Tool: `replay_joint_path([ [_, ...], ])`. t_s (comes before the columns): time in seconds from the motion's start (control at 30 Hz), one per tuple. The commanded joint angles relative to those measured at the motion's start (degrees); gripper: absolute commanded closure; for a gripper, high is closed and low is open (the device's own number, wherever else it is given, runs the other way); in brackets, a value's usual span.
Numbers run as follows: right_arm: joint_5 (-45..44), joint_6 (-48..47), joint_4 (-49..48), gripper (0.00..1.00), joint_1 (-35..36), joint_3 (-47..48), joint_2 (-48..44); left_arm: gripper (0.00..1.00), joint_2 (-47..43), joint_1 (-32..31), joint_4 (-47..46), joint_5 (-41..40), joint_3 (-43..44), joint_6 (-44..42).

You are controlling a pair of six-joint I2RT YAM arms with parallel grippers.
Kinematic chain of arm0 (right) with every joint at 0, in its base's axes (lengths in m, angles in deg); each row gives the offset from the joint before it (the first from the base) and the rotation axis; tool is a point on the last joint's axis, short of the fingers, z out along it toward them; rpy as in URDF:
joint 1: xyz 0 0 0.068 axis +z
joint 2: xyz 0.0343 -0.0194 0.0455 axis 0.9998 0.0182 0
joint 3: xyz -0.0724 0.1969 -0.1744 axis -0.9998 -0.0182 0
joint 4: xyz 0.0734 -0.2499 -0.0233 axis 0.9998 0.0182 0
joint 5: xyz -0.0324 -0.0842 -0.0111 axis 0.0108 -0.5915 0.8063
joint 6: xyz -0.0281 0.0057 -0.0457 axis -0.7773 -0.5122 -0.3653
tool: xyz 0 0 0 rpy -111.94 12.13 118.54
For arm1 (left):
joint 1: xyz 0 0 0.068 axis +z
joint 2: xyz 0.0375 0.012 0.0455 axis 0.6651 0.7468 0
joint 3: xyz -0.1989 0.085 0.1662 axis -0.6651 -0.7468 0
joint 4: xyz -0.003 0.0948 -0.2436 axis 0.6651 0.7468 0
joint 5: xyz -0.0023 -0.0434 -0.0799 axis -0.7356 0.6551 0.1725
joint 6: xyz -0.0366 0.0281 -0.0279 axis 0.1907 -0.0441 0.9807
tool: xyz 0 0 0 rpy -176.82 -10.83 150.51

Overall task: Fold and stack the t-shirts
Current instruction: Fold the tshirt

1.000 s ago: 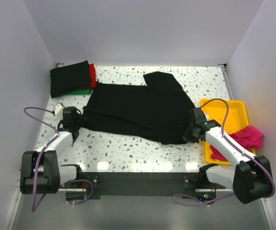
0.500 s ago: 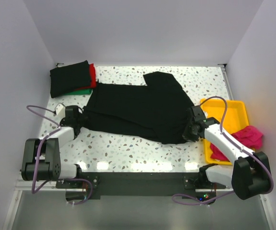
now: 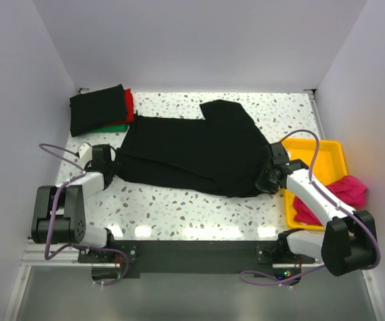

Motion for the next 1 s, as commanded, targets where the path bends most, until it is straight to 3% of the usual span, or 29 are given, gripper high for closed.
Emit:
replay_joint_path([
  [0.0, 0.9, -1.8, 0.7, 1.00, -1.3, 2.9, -1.3, 1.00, -1.8, 0.2, 4.4, -0.1, 2.1, -0.8],
  [0.4, 7.3, -4.3, 6.0, 1.00, -7.5, -0.1, -8.1, 1.00, -12.2, 0.6, 19.4, -4.5, 5.3, 0.2],
  [0.73, 12.5, -4.0, 11.1, 1.00, -7.9, -1.6, -14.5, 1.00, -24.7, 6.8, 29.0, -3.5, 5.0, -2.9],
  [0.97, 16.8, -4.0, 16.3, 1.00, -8.0, -3.1, -19.6, 1.00, -29.8, 7.7, 33.6, -4.1, 3.9, -4.0],
])
